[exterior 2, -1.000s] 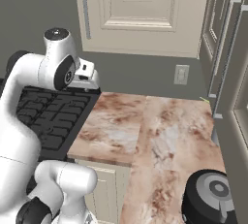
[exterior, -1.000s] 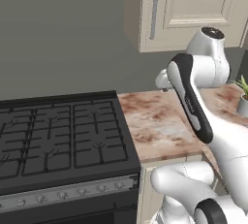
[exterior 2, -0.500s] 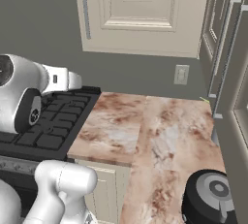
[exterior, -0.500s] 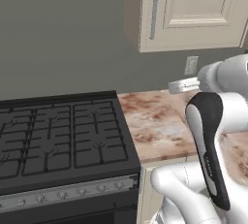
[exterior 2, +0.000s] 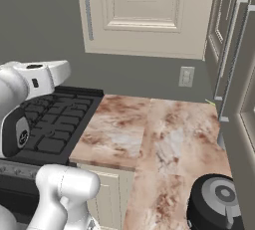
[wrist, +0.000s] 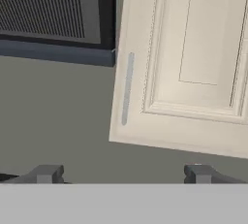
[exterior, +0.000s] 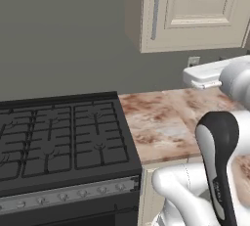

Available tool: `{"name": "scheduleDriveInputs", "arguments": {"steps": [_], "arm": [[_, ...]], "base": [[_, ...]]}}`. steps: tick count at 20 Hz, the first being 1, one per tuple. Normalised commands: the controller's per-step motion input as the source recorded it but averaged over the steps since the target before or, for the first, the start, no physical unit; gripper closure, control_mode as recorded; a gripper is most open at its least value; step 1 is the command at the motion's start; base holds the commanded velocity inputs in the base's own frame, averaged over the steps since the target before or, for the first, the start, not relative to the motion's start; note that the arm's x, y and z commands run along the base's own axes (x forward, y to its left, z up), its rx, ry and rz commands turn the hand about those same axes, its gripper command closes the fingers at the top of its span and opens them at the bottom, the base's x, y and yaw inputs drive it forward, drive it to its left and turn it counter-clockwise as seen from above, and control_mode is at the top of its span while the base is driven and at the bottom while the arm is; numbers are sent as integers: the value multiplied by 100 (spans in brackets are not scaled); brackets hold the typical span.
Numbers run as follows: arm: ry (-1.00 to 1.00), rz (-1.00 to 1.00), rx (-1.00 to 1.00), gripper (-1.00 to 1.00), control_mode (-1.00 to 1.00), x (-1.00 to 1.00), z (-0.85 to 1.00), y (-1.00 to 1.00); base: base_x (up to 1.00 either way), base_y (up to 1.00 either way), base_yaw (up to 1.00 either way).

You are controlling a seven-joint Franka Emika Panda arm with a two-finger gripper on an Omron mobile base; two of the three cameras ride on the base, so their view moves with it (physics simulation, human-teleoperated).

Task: Move the mustard and shaker from the cabinet to the dining counter.

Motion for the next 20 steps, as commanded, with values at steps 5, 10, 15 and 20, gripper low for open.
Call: {"name": "scheduleDriveInputs", "arguments": {"steps": [5,10,15,20], "arm": [[-42,1,2,-100,-100,10,47,0],[-31,1,2,-100,-100,26,33,0],[-17,0,2,-100,-100,28,20,0],[-7,0,1,-100,-100,27,11,0]], "base": [[0,0,0],[0,0,0],[0,0,0],[0,0,0]]}}
